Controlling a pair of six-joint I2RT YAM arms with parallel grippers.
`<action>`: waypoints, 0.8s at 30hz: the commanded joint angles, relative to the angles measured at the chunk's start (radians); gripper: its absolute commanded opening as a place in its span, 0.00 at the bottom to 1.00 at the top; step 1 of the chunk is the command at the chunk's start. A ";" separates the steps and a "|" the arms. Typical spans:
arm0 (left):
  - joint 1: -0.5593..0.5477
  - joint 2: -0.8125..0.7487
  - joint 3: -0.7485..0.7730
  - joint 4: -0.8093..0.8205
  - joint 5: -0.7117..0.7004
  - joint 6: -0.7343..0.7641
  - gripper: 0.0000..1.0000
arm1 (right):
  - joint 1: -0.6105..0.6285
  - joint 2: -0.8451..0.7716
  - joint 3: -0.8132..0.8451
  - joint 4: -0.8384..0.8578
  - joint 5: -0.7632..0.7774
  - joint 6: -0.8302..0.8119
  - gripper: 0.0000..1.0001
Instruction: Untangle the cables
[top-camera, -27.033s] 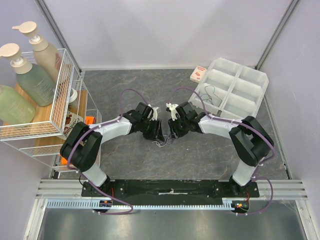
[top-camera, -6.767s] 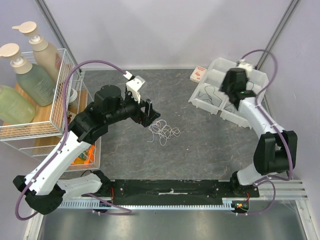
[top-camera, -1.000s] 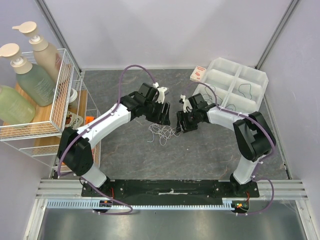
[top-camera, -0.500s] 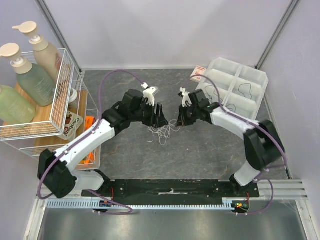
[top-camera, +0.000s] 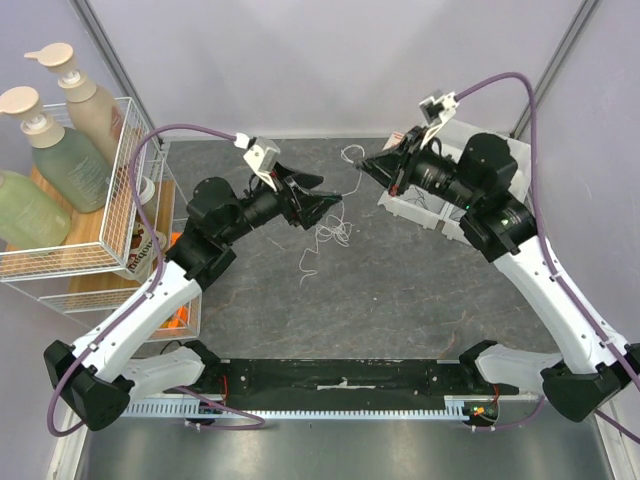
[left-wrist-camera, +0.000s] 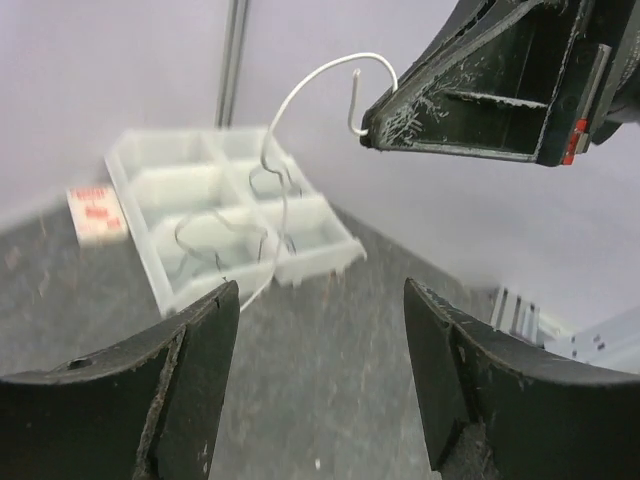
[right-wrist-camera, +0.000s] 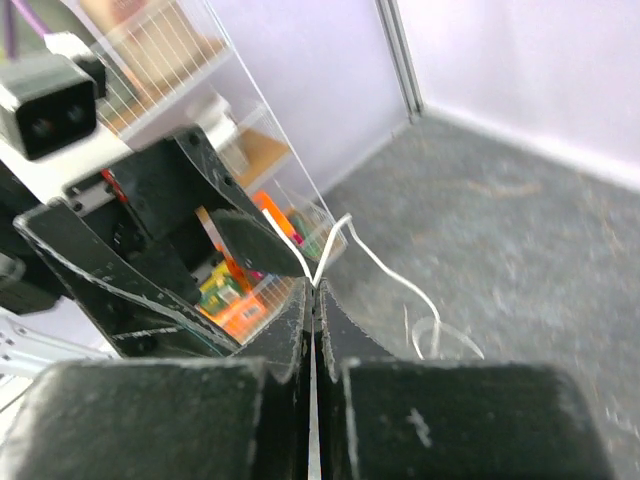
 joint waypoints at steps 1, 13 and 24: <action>0.001 -0.007 0.078 0.184 -0.045 0.035 0.73 | 0.003 0.041 0.210 0.044 -0.052 0.057 0.00; 0.001 0.085 0.184 0.289 0.052 0.007 0.78 | 0.001 0.072 0.308 0.205 -0.154 0.279 0.00; -0.001 0.265 0.276 0.507 0.314 -0.267 0.75 | 0.033 0.020 0.259 0.187 -0.154 0.311 0.00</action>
